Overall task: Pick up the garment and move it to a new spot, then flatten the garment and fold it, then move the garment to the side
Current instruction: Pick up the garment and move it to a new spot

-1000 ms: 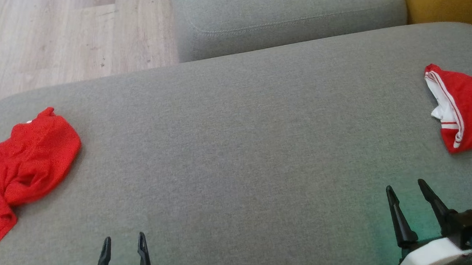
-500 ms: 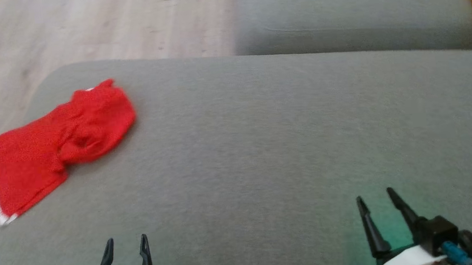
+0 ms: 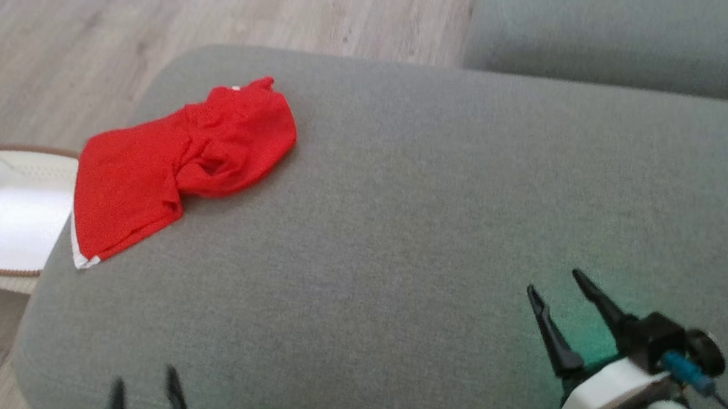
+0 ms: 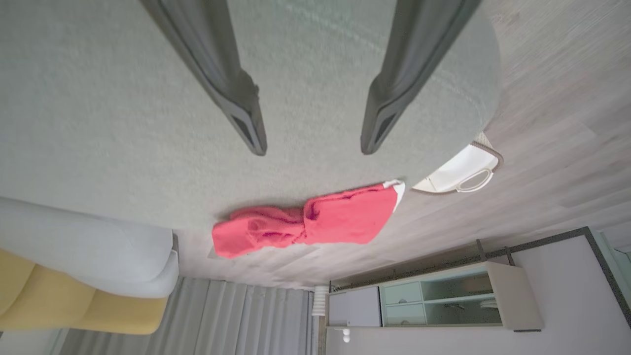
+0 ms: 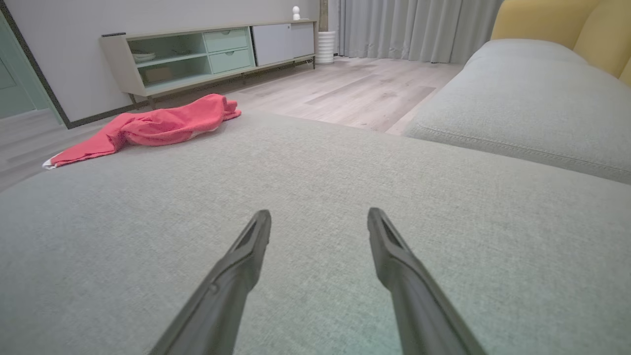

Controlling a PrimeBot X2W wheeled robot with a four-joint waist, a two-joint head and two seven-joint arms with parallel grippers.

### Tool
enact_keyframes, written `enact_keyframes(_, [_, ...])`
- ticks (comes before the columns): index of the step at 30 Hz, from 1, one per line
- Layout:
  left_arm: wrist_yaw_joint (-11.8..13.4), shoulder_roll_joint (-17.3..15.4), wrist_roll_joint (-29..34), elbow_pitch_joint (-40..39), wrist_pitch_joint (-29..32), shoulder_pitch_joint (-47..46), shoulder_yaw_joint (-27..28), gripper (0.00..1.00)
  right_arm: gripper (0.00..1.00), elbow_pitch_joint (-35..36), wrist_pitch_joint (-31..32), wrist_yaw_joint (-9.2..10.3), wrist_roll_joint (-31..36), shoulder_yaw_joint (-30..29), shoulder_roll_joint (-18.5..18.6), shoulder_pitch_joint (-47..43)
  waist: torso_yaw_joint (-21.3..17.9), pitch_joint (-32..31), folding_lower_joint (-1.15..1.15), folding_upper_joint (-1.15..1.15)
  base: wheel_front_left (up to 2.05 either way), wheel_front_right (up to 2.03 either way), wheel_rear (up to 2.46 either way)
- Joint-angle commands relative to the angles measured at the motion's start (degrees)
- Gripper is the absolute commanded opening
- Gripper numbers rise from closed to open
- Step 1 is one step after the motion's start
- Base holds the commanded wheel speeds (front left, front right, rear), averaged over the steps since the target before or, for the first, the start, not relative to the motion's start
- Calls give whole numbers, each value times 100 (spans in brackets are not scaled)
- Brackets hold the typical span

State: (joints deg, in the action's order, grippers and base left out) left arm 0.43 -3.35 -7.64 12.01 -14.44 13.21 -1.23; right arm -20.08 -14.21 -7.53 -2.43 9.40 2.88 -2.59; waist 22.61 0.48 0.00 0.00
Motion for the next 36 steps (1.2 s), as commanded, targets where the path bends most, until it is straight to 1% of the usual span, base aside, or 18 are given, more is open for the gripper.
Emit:
enact_keyframes(1, [-31,-50,-72,-293,-56,-556,339,100,100,168,-78,4,39,104,161,365,-122,356,0,0,0,0,0])
enact_keyframes(5, [-113,-201,-215,-341,-56,-1210,685,100,100,298,-79,4,124,-49,461,627,-289,1027,0,0,0,0,0])
enact_keyframes(8, [-185,-327,-429,-144,-56,-1928,937,100,100,432,-70,4,188,-159,774,795,-365,1557,0,0,0,0,0])
enact_keyframes(11, [-271,-531,-565,386,47,-2757,1005,100,100,672,37,4,219,-308,1099,879,-382,2045,0,0,0,0,0])
enact_keyframes(13, [-360,-635,-635,763,169,-3380,954,100,100,908,153,4,229,-404,1315,916,-384,2357,0,0,0,0,0])
enact_keyframes(14, [-448,-732,-659,1198,327,-3978,846,100,100,1156,286,4,233,-476,1509,918,-392,2594,0,0,0,0,0])
enact_keyframes(19, [-638,-828,-740,2304,793,-5350,498,100,100,1880,666,4,199,-594,1883,851,-426,3076,0,0,0,0,0])
enact_keyframes(20, [-661,-821,-775,2536,912,-5587,447,100,100,2027,742,4,187,-612,1938,823,-437,3148,0,0,0,0,0])
enact_keyframes(21, [-661,-821,-775,2536,912,-5587,447,100,100,2027,742,4,187,-612,1938,823,-437,3148,0,0,0,0,0])
enact_keyframes(24, [-697,-853,-832,3220,1250,-6192,336,100,100,2443,946,4,149,-658,2064,744,-487,3338,0,0,0,0,0])
enact_keyframes(28, [-518,-972,-734,4013,1406,-6723,274,100,100,2839,1131,4,113,-725,2108,655,-585,3493,0,0,0,0,0])
enact_keyframes(32, [-521,-1033,-627,4693,1630,-6973,108,100,100,3001,1195,4,92,-771,2024,588,-679,3513,0,0,0,0,0])
enact_keyframes(33, [-554,-1048,-616,4825,1673,-7010,64,28,100,3004,1192,4,94,-768,1992,582,-705,3499,0,0,0,0,0])
enact_keyframes(34, [-607,-1055,-602,4921,1689,-7036,0,0,100,2991,1182,4,93,-761,1957,578,-726,3470,0,0,0,0,0])
enact_keyframes(36, [-691,-1063,-638,5024,1642,-7086,-72,0,100,2916,1122,4,88,-758,1856,567,-759,3354,0,0,0,0,0])
